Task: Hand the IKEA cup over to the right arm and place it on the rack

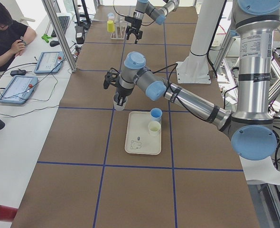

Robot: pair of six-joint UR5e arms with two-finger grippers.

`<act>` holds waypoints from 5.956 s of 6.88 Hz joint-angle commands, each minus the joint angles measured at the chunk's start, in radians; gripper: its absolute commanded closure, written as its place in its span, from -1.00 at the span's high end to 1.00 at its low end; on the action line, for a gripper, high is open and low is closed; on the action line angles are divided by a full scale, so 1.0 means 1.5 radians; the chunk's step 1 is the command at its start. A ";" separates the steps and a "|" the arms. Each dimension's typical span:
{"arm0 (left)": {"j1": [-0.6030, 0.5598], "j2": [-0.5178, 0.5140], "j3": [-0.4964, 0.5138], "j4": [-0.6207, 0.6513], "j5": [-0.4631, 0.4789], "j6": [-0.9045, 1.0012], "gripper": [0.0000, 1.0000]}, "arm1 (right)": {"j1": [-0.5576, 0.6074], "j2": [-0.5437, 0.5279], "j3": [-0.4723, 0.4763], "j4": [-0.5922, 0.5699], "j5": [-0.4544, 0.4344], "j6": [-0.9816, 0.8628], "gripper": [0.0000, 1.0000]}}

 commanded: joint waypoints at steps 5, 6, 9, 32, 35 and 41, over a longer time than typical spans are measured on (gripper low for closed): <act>0.138 -0.158 0.004 -0.178 -0.175 -0.401 -1.00 | -0.092 0.006 -0.150 0.356 -0.090 -0.021 0.97; 0.177 -0.191 0.009 -0.196 -0.168 -0.442 -1.00 | -0.093 0.007 -0.190 0.465 -0.090 -0.040 0.98; 0.240 -0.264 0.052 -0.208 -0.166 -0.461 -1.00 | -0.112 0.017 -0.202 0.512 -0.084 -0.109 0.99; 0.360 -0.276 0.232 -0.623 -0.035 -0.669 -1.00 | -0.144 0.017 -0.170 0.596 -0.105 -0.111 0.25; 0.357 -0.280 0.237 -0.623 -0.036 -0.670 0.91 | -0.144 0.011 -0.167 0.596 -0.105 -0.112 0.02; 0.258 -0.259 0.217 -0.473 -0.065 -0.635 1.00 | -0.075 -0.011 -0.138 0.437 -0.095 -0.154 -0.30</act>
